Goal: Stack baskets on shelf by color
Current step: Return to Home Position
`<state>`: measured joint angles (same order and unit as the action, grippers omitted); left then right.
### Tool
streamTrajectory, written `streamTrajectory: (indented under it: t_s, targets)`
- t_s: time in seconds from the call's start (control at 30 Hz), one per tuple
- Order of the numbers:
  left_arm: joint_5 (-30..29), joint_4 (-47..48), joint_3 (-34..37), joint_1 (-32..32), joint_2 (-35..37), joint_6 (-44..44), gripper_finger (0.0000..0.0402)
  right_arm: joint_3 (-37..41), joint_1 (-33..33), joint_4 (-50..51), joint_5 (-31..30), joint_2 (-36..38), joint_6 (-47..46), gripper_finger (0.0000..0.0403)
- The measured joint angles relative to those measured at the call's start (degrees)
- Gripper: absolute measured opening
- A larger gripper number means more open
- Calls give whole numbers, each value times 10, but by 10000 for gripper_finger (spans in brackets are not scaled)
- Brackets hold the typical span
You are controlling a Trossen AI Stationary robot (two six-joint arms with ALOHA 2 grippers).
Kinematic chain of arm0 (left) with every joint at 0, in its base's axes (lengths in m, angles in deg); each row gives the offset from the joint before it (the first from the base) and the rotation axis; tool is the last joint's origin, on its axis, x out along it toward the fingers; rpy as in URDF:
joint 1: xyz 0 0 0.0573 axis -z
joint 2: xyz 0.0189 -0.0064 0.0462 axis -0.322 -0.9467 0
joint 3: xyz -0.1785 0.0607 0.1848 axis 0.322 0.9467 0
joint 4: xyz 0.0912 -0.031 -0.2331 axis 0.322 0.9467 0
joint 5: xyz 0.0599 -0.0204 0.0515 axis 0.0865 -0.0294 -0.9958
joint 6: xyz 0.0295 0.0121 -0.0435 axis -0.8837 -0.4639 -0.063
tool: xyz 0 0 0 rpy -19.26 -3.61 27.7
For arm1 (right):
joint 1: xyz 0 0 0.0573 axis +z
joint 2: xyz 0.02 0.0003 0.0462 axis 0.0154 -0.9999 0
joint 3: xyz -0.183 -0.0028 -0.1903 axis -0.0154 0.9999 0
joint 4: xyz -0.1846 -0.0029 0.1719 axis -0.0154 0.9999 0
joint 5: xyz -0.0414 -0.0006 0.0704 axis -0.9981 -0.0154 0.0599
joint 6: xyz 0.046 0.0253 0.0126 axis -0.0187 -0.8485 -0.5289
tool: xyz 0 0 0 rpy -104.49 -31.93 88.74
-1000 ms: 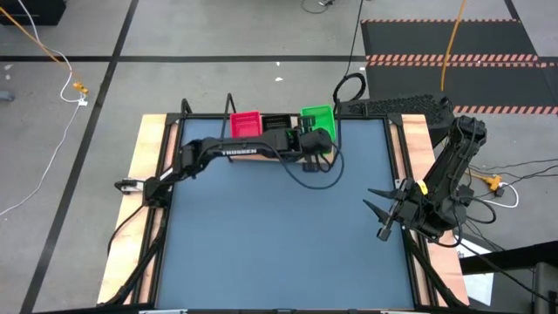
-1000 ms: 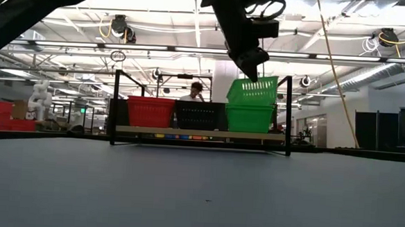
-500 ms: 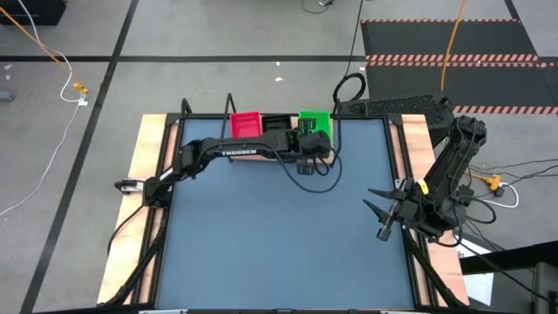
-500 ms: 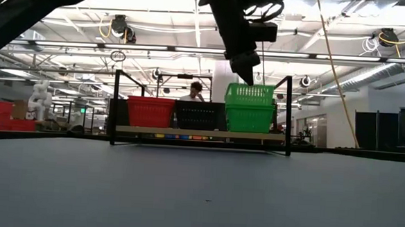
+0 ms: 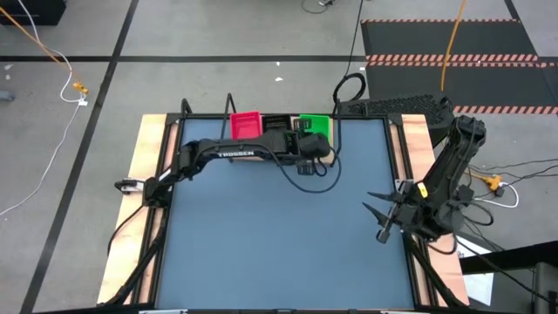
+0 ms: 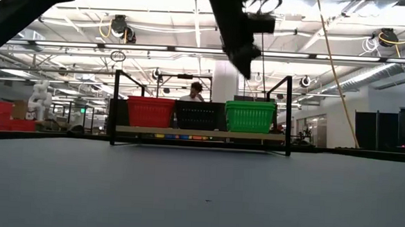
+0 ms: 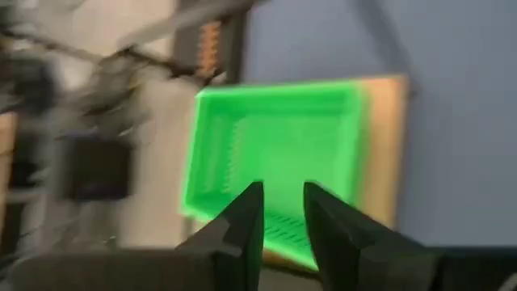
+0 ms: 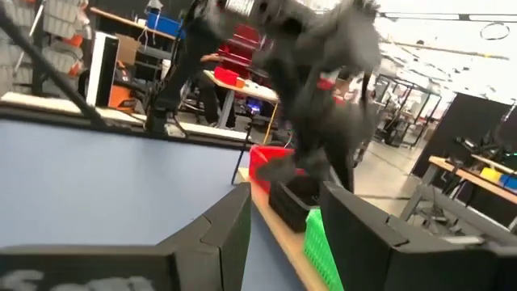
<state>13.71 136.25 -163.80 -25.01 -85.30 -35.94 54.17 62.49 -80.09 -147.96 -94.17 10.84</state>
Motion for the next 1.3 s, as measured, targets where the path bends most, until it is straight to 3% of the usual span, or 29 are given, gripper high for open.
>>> streamTrajectory:
  t_s: [0.13, 0.27, 0.4, 0.5, 0.63, 0.73, 0.87, 1.0, 1.13, 1.3]
  targets:
    - [194, -38, -1, -2, 14, -57, 74, 74, -16, -2, 8, 2, -81, 141]
    - [274, -74, 0, 1, 8, -107, 18, 147, -47, -88, 59, 19, -136, 141]
    - [304, -33, 0, -1, 17, -118, 9, 190, -76, -226, 107, 47, -35, 141]
    - [386, 3, 0, -16, 21, -105, 4, 203, -94, -316, 105, 70, 65, 141]
    - [418, 4, 50, -33, 28, -71, 3, 206, -114, -363, 105, 101, 153, 141]
    - [395, -43, 132, -36, 61, -47, 2, 198, -131, -374, 105, 123, 228, 141]
    - [374, -169, 275, -40, 175, -14, 2, 174, -161, -379, 110, 150, 335, 141]
    - [406, -366, 451, -49, 297, 12, 1, 165, -213, -375, 189, 162, 359, 141]
    - [412, -529, 634, -63, 414, 26, 2, 165, -272, -272, 253, 160, 245, 141]
    - [406, -765, 852, -95, 514, 110, 5, 165, -366, -108, 355, 157, -5, 141]
